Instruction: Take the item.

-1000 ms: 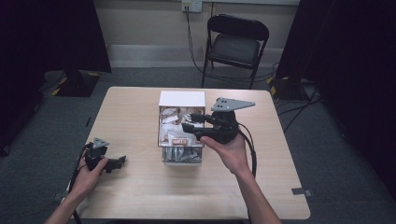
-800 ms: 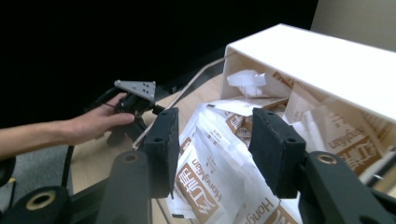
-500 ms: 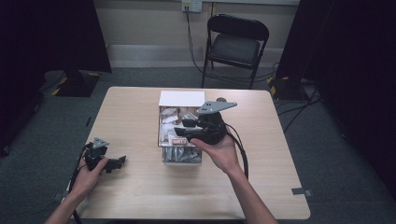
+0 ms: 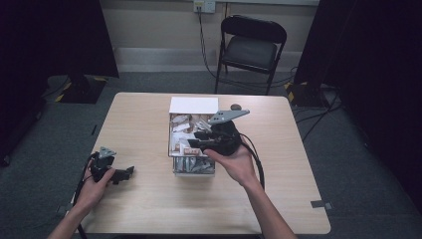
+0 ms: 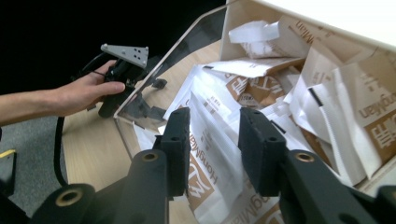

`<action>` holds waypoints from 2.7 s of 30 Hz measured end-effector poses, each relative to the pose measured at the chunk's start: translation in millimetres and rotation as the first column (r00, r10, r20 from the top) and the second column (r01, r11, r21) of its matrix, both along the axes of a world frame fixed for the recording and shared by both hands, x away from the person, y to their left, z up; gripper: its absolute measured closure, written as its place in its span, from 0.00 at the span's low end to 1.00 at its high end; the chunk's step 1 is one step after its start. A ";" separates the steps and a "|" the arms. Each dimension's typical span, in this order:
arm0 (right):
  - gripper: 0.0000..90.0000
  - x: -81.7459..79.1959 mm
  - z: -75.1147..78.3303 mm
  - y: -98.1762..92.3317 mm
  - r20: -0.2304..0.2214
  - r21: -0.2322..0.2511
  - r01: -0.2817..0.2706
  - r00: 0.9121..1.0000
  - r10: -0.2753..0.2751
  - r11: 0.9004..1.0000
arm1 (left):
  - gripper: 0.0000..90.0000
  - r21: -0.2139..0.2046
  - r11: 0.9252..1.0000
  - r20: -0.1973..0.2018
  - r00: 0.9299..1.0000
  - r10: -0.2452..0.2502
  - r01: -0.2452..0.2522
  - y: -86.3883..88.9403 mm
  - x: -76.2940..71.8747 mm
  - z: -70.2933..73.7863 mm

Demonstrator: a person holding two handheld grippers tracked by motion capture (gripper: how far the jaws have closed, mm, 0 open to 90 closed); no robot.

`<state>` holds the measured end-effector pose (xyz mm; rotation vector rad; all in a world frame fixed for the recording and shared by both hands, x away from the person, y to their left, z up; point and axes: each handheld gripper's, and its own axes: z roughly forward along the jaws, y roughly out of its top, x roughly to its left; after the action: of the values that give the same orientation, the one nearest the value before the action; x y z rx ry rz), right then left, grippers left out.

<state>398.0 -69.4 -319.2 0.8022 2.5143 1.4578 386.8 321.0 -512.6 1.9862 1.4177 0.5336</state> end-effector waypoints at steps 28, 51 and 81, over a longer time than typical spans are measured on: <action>0.93 -5.1 -4.6 4.8 -0.048 -0.039 -0.098 0.994 0.096 0.994 | 0.00 0.002 1.000 0.002 1.000 -0.003 0.003 0.3 -0.6 0.0; 1.00 -5.1 0.2 -1.3 -0.009 0.019 -0.069 0.998 0.069 0.997 | 0.00 0.001 1.000 0.002 1.000 -0.002 0.002 0.2 -0.6 -0.1; 1.00 -5.1 11.3 -17.9 0.036 0.109 -0.040 0.999 0.037 0.993 | 0.00 0.001 1.000 0.002 1.000 -0.002 0.002 0.2 -0.7 -0.1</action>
<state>392.9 -87.3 -307.9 0.7428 2.4566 1.6208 386.1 321.2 -512.7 1.9876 1.4145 0.5351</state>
